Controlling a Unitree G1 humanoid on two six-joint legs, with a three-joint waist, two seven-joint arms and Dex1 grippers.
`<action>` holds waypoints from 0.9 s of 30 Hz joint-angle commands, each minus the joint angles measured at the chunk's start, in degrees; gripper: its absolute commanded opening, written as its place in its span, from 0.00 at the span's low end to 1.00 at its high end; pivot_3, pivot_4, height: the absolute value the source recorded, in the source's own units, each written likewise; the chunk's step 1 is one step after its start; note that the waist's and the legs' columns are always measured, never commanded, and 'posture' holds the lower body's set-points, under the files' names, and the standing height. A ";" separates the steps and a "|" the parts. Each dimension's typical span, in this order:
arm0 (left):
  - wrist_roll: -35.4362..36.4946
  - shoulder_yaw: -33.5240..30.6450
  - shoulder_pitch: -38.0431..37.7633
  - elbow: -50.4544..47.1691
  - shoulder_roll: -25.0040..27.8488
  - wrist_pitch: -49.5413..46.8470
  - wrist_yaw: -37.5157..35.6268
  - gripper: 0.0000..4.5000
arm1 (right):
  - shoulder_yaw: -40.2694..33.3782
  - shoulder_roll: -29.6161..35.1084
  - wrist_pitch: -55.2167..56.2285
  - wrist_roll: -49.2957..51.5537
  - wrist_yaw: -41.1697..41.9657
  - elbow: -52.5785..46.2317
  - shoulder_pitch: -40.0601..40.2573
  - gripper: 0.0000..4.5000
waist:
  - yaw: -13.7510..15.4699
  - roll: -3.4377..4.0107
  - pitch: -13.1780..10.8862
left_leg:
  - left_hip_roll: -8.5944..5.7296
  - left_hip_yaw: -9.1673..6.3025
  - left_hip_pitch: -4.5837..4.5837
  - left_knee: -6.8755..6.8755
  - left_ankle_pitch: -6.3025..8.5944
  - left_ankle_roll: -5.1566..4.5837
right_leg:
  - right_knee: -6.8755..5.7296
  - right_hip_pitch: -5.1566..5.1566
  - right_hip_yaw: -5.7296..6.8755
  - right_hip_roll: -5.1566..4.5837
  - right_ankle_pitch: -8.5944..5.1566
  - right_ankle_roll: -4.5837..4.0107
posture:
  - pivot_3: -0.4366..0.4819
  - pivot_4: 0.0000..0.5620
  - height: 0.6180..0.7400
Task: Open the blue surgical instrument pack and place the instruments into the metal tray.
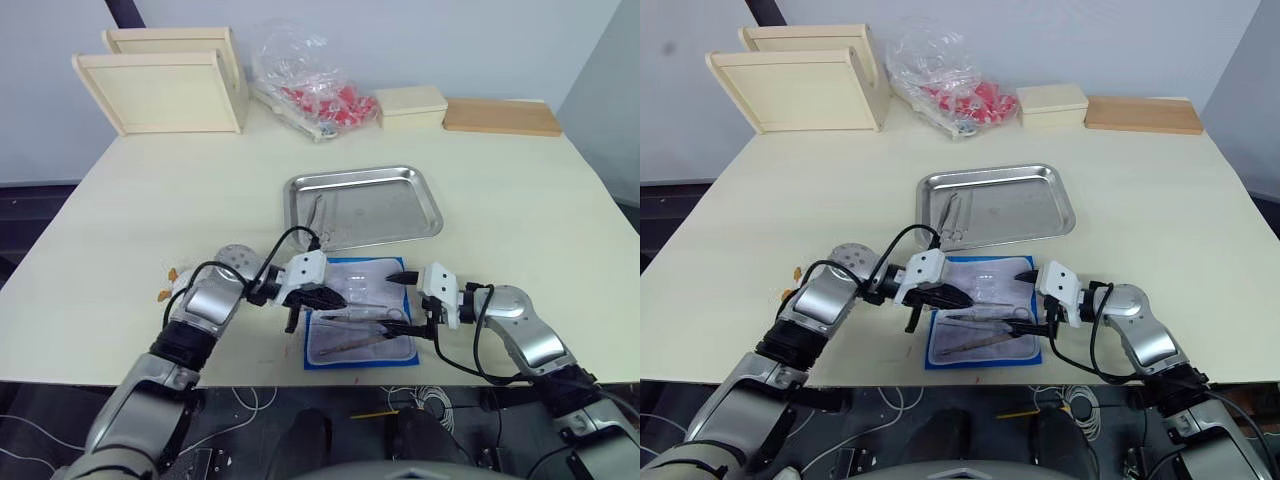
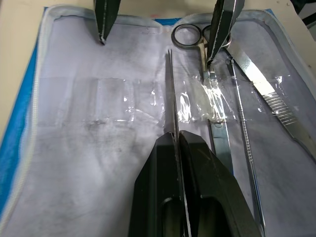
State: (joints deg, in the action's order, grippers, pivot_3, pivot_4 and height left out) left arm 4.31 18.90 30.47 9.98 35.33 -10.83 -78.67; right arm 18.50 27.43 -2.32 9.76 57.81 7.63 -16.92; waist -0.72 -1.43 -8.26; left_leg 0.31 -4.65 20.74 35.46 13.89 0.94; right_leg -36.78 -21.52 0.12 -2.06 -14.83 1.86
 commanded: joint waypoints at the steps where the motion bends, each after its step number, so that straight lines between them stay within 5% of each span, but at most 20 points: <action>1: -0.51 0.52 1.70 -5.35 1.83 -4.80 -0.23 0.00 | 3.08 1.45 -3.41 -6.18 -2.00 7.27 3.61 1.00 | -0.07 0.01 -0.01 | 0.01 0.00 0.00 0.00 0.00 0.00 | 0.00 -0.01 0.00 0.02 0.00 0.00 | 0.48 0.27 1.00; 10: 0.05 0.96 2.47 -13.24 6.93 -14.72 -1.46 0.00 | 3.04 1.45 -3.30 -6.15 -2.30 7.30 3.85 1.00 | -0.17 -0.01 -0.07 | 0.03 0.00 0.01 -0.02 0.00 0.00 | 0.00 -0.02 -0.01 0.06 -0.10 -0.17 | 0.48 0.27 1.00; 27: 2.92 -1.12 -0.30 -17.09 15.02 -17.17 -2.03 0.00 | 3.37 1.37 -2.90 -6.24 -1.67 8.24 3.33 1.00 | -0.17 0.01 -0.09 | 0.05 0.02 0.00 -0.03 0.00 0.00 | 0.00 -0.03 -0.03 0.06 -0.11 -0.19 | 0.48 0.27 1.00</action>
State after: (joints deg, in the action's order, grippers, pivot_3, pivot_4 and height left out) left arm 6.37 19.80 30.36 -5.28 49.23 -28.08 -80.29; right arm 18.49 26.97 -2.25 9.76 57.07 7.75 -16.88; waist -0.89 -1.42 -8.34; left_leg 0.37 -4.63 20.74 35.44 13.89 0.94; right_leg -36.78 -21.56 0.09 -2.01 -14.94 1.67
